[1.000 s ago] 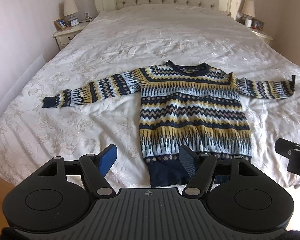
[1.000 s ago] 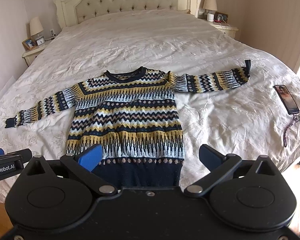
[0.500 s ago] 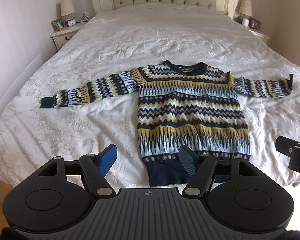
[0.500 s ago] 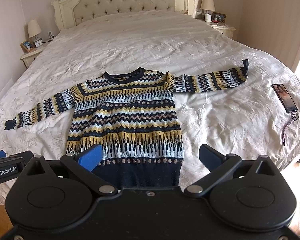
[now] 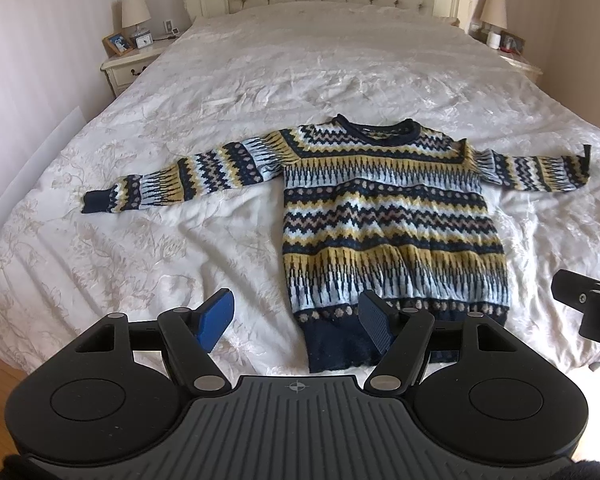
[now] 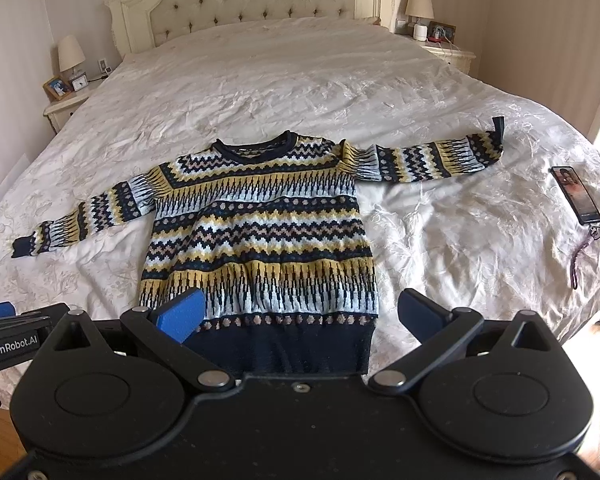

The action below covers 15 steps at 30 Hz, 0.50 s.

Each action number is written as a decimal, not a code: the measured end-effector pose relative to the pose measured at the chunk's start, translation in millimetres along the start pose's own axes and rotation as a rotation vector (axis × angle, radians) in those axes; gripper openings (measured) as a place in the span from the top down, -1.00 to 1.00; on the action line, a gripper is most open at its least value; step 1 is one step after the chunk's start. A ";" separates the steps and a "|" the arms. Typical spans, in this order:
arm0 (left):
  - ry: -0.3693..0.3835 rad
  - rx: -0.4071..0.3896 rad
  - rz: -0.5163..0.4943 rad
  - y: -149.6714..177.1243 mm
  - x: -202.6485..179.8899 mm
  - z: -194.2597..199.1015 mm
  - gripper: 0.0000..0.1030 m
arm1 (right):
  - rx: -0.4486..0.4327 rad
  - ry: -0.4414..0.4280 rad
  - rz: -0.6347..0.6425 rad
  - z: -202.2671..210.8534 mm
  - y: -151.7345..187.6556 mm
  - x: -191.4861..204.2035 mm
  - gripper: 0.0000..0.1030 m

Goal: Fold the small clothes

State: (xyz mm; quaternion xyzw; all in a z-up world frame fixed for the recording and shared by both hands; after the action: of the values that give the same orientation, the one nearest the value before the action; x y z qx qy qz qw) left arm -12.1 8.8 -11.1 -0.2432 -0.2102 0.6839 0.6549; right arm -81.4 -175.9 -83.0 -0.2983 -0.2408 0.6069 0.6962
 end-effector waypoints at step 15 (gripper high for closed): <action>0.000 0.008 -0.001 0.3 1.4 -7.1 -0.32 | 0.003 -0.002 0.008 -4.9 -3.6 6.0 -0.99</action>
State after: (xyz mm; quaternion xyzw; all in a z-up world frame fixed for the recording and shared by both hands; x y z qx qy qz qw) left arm -8.1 10.0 -17.0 -0.2402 -0.2077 0.6844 0.6564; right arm -74.6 -170.9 -84.0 -0.2975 -0.2394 0.6105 0.6938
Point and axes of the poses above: each gripper's, at about its wrist camera, not at the fingertips, and z roughly against the way its jaws point, x to its left, y to its underside, the point moved 1 cm from there along -z, roughly the way its jaws point, and after that the axes turned 11 degrees about z, right-handed, at the moved point
